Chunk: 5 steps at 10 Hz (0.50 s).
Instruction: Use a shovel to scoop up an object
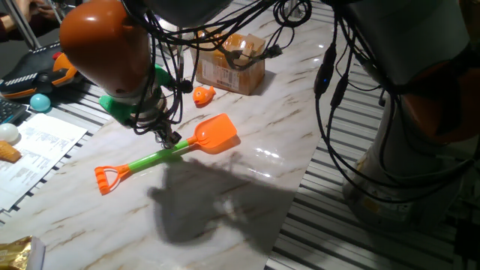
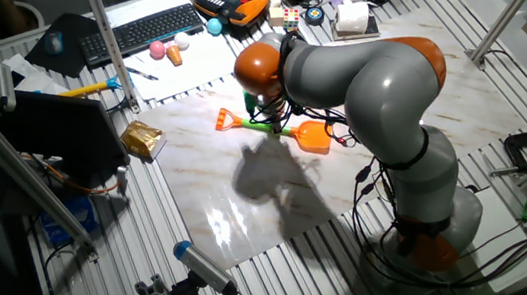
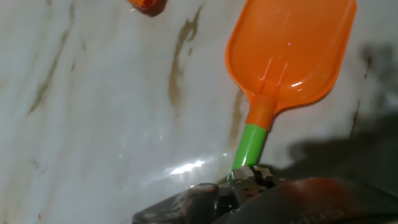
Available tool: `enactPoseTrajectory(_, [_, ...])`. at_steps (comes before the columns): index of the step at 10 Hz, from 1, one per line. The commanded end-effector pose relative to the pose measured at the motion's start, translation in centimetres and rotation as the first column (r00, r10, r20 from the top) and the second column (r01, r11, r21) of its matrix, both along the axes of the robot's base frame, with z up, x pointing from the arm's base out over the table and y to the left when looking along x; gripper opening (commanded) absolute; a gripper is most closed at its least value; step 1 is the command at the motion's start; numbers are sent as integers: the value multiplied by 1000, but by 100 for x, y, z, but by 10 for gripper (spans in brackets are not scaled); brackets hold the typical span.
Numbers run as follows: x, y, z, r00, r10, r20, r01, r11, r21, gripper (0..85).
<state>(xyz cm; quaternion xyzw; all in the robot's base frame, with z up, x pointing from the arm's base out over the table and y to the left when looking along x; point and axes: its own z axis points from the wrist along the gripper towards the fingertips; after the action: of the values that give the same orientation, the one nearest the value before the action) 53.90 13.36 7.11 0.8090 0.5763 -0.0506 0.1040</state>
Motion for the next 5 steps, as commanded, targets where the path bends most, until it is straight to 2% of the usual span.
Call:
enactPoseTrajectory(1, [1,6,0,725,-689,-8,689,725,1,7])
enactPoseTrajectory(3, [25,32,35,707,-707,-24,707,708,-5,7])
enactPoseTrajectory(5, [55,77,53,706,-708,-19,708,706,-15,7])
